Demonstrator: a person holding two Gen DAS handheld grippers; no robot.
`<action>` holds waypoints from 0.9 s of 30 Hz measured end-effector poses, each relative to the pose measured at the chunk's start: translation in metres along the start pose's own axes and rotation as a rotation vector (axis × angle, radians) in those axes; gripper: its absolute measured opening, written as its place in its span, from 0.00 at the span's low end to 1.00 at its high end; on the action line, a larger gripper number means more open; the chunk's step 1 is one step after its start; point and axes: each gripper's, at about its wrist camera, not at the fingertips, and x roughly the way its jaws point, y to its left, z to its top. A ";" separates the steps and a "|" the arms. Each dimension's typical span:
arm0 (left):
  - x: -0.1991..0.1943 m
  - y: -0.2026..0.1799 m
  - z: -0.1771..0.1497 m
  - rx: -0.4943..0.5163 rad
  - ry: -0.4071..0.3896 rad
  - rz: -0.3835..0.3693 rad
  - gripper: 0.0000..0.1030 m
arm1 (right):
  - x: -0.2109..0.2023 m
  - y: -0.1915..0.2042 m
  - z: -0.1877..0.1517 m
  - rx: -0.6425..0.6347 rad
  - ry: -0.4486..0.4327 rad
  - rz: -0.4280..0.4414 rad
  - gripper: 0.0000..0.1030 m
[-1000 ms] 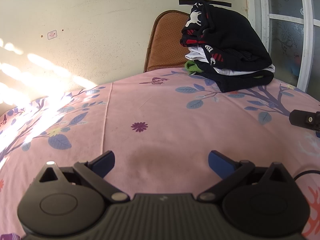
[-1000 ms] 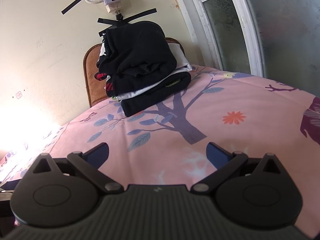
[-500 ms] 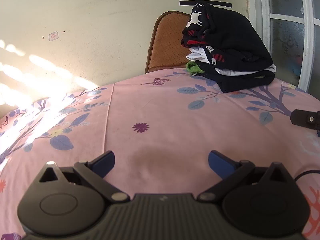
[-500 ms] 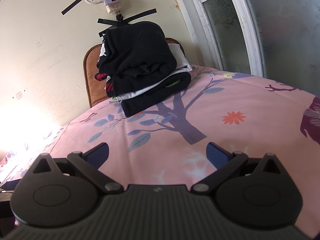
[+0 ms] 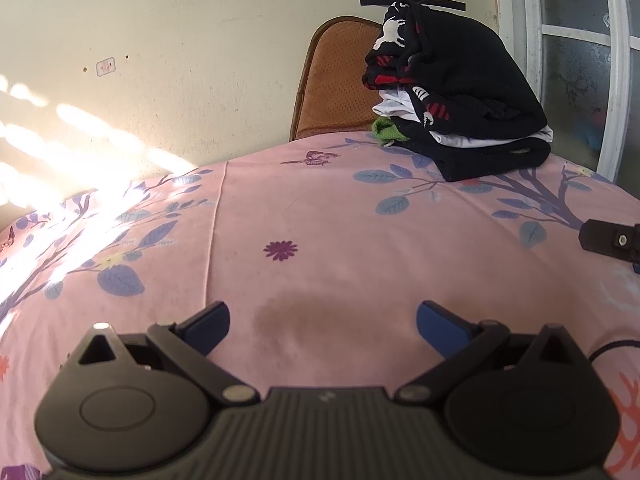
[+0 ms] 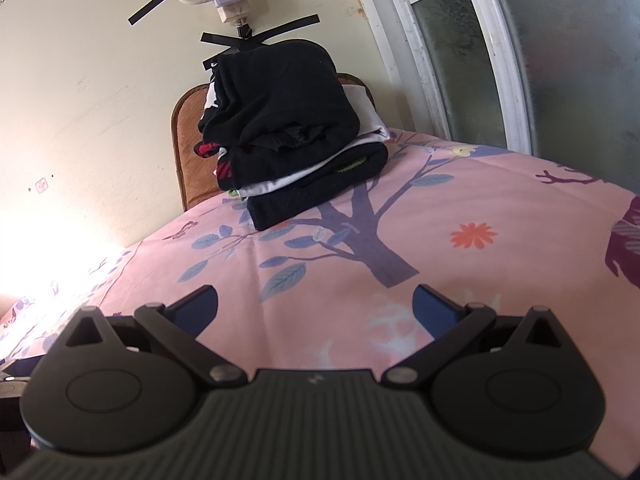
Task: Fold small clothes
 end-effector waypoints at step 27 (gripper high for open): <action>0.001 0.000 0.000 -0.003 0.007 -0.007 1.00 | -0.001 0.000 -0.001 0.006 -0.006 0.003 1.00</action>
